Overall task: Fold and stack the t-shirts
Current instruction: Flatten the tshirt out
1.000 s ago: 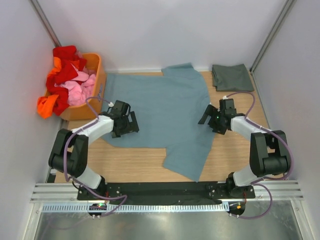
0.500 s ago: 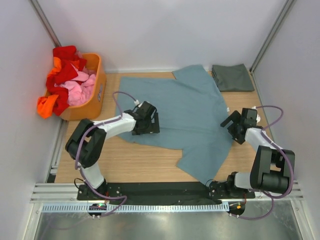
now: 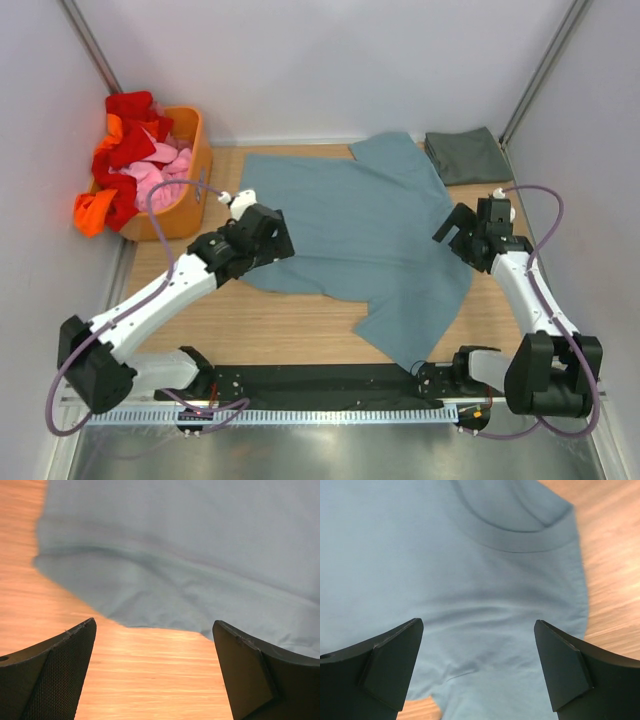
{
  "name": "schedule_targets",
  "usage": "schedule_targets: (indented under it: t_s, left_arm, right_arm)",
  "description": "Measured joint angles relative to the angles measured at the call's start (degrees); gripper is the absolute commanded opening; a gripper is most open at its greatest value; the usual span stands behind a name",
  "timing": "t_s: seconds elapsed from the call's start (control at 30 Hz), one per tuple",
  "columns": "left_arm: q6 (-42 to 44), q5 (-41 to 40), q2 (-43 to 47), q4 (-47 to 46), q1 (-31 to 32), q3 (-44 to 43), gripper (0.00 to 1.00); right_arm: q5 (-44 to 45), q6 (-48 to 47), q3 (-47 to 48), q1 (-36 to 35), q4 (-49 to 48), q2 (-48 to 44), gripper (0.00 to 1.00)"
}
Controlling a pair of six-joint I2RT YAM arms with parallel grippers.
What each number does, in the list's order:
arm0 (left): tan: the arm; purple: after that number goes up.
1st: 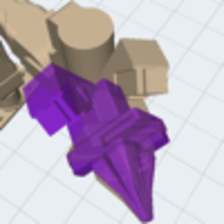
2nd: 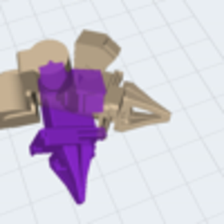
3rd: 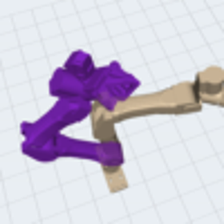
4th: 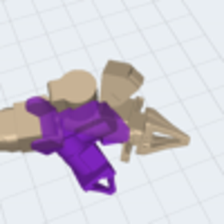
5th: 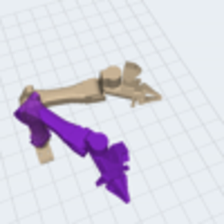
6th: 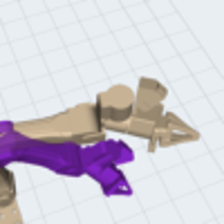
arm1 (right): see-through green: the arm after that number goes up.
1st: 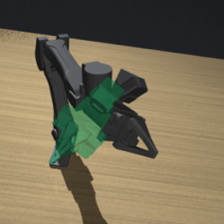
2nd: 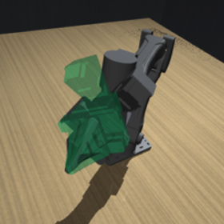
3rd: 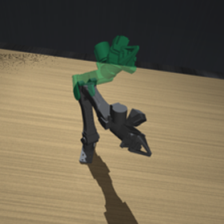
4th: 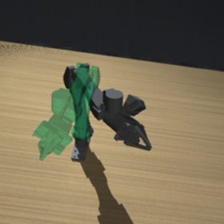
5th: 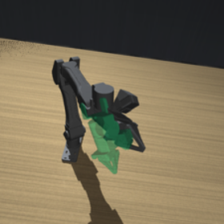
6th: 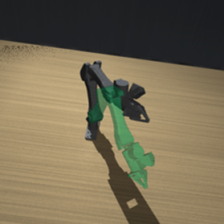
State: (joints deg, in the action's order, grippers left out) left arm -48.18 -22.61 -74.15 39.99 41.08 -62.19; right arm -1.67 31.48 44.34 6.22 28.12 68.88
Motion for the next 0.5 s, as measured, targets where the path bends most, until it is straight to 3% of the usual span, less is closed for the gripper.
schedule_targets:
  t_s: [0.13, 0.3, 0.5]
  left_arm:
    - [-3.9, -4.5, 7.9, 2.1, -1.1, 7.9, 0.98]
    - [-7.0, -5.8, 8.1, 3.0, -2.6, 17.9, 0.99]
    - [-8.5, -7.0, 9.4, -0.4, -4.9, 23.4, 0.98]
  right_arm:
    - [0.6, 0.0, 3.9, -5.8, 1.9, -4.2, 1.00]
    - [-0.3, 0.3, 4.7, -11.8, 3.0, -6.0, 1.00]
    - [-2.0, 0.4, 2.7, -16.9, 3.2, -8.0, 1.00]
